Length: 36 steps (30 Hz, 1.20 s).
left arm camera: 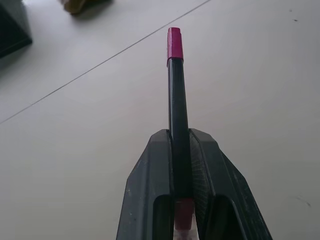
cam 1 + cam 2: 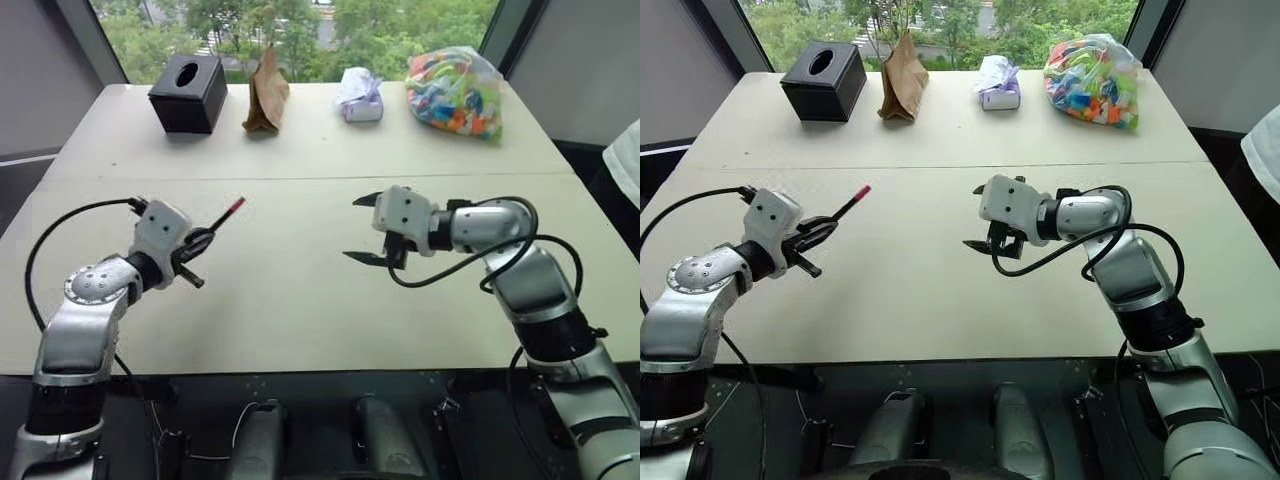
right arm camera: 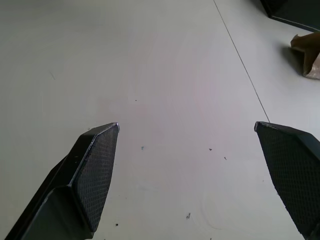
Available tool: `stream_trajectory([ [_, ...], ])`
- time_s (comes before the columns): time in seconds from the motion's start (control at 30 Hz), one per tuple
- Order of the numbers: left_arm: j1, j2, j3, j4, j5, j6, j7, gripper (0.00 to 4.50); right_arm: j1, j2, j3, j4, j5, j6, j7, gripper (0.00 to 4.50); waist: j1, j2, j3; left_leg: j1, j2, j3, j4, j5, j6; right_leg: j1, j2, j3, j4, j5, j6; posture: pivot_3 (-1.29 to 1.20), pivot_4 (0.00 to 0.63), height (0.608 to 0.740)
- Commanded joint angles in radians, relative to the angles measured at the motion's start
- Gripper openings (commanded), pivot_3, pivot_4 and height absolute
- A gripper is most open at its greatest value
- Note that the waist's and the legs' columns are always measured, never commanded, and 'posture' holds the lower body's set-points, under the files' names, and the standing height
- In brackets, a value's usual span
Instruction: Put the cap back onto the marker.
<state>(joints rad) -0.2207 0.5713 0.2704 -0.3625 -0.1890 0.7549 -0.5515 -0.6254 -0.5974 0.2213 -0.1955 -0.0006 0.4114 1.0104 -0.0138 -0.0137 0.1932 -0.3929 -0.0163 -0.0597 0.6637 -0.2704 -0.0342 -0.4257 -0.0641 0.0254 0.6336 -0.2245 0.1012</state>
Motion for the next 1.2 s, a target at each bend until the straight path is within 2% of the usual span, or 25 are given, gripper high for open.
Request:
stream_trajectory([
  [0.03,0.055,-0.047,0.097,-0.169,-0.040,0.166,0.103,0.00,0.005,0.020,-0.018,-0.041,0.029,0.003,-0.033,4.48,-0.001,0.000,0.000,0.000,0.000,0.000,0.000,0.000,0.000,0.000,0.000,0.000,0.000,0.000,0.000,0.00,0.150,0.740],
  [0.17,0.093,-0.154,0.178,-0.247,-0.055,0.315,0.226,0.00,-0.012,0.055,-0.023,-0.045,0.066,0.041,-0.054,4.48,-0.001,0.000,0.000,0.000,0.000,-0.001,0.000,0.000,0.000,0.000,0.000,0.000,0.000,0.000,0.000,0.00,0.150,0.740],
  [0.23,0.098,-0.177,0.191,-0.249,-0.053,0.353,0.258,0.00,-0.030,0.065,-0.033,-0.048,0.091,0.065,-0.055,4.48,-0.001,-0.001,0.000,0.001,0.000,-0.001,0.000,0.000,0.000,0.000,0.001,0.000,0.000,0.000,0.000,0.00,0.150,0.740],
  [0.47,0.108,-0.195,0.196,-0.200,-0.058,0.374,0.311,0.00,-0.079,0.060,-0.077,-0.060,0.208,0.135,-0.038,4.48,0.000,-0.001,0.000,0.001,0.000,-0.001,0.000,0.000,-0.001,0.001,0.001,0.000,0.000,0.000,-0.001,0.00,0.150,0.740],
  [0.93,0.113,-0.221,0.164,-0.131,-0.107,0.358,0.314,0.00,-0.066,0.019,-0.082,-0.086,0.247,0.152,-0.065,4.48,0.001,-0.001,0.000,0.001,0.000,0.000,0.000,0.000,-0.001,0.001,0.000,0.000,0.000,0.000,-0.001,0.00,0.150,0.740],
  [1.2,0.126,-0.235,0.211,-0.219,-0.151,0.387,0.334,3.95,-0.061,0.016,-0.072,-0.078,0.240,0.136,-0.071,4.50,0.000,-0.001,0.000,0.001,0.000,0.000,0.000,0.000,-0.001,0.001,0.000,0.000,0.000,0.000,-0.001,0.00,0.150,0.740],
])
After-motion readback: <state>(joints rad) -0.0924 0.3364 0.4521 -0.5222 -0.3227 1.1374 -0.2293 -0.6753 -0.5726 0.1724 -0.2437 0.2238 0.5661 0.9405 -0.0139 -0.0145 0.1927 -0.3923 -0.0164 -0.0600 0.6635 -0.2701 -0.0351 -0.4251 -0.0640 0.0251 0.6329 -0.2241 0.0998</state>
